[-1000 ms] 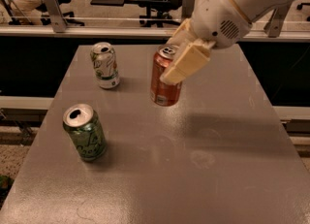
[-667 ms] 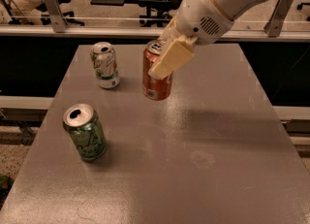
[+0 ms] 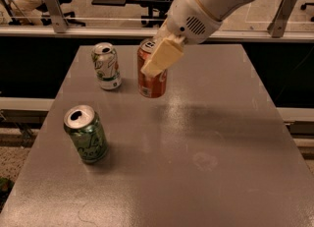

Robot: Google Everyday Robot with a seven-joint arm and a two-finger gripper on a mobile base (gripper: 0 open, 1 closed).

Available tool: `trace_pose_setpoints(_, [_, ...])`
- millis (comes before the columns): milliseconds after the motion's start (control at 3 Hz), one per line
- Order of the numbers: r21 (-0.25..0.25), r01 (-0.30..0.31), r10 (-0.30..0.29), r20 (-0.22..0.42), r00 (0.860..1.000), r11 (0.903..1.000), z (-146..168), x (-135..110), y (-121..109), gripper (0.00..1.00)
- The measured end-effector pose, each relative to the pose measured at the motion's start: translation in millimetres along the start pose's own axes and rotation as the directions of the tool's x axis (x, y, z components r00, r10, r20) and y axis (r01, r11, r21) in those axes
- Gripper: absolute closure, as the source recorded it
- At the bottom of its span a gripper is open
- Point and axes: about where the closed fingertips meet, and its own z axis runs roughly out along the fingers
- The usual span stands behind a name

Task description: Move coke can near 7up can

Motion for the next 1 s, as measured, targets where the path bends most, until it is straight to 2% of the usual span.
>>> trace_pose_setpoints(667, [0.034, 0.002, -0.002, -0.007, 1.000, 0.9994, 17, -6, -24, 1.00])
trace_pose_setpoints(1000, [0.030, 0.006, -0.006, -0.023, 1.000, 0.9995, 38, -6, -36, 1.00])
